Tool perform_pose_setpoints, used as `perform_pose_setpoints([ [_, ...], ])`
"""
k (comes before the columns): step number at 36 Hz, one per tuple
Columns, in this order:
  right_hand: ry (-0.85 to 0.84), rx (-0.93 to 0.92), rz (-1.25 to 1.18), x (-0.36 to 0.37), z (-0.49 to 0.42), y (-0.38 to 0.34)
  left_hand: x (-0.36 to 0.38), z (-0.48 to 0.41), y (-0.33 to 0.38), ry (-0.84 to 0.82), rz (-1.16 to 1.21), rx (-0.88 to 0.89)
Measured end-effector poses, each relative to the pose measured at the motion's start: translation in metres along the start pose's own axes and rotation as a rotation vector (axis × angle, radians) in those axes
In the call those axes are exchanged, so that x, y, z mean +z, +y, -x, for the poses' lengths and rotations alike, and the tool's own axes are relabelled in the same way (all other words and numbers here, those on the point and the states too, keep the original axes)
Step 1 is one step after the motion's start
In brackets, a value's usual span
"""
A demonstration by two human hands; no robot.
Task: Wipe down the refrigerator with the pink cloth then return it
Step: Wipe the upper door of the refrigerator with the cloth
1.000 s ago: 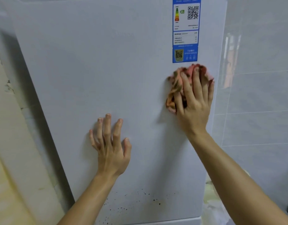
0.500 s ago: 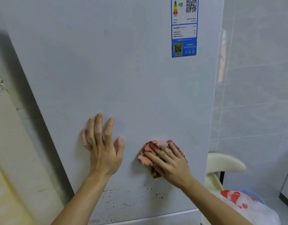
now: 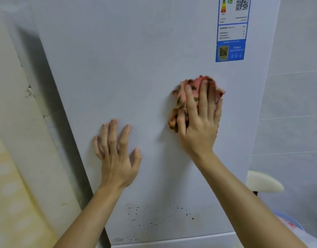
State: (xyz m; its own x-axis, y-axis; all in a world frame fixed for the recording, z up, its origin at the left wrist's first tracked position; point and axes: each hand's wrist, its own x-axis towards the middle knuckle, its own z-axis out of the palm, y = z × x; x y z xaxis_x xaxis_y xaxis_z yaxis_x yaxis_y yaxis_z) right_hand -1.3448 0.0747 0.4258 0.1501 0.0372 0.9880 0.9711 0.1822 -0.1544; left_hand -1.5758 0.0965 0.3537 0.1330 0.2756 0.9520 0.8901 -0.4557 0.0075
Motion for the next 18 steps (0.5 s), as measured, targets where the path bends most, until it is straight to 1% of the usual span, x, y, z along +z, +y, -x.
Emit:
perform_pose_setpoints([
  [3, -0.124, -0.140, -0.012, -0.001, 0.052, -0.009, 0.000, 0.001, -0.003, 0.000, 0.000, 0.002],
  [8, -0.347, -0.466, -0.016, -0.005, 0.149, 0.002, -0.001, 0.001, -0.007, -0.006, 0.009, 0.021],
  [10, -0.385, -0.526, -0.028, -0.009, 0.157, 0.010, -0.002, 0.001, -0.010, -0.009, 0.000, 0.036],
  [13, -0.409, -0.603, -0.050, -0.012, 0.141, 0.019, -0.003, 0.003, -0.016, -0.003, -0.012, 0.048],
  [15, -0.385, -0.569, -0.072, -0.011, 0.118, 0.020, -0.004, 0.005, -0.019, 0.001, -0.005, 0.045],
  [18, -0.225, -0.347, -0.097, -0.005, 0.069, 0.010, -0.005, 0.007, -0.024, 0.010, -0.003, 0.038],
])
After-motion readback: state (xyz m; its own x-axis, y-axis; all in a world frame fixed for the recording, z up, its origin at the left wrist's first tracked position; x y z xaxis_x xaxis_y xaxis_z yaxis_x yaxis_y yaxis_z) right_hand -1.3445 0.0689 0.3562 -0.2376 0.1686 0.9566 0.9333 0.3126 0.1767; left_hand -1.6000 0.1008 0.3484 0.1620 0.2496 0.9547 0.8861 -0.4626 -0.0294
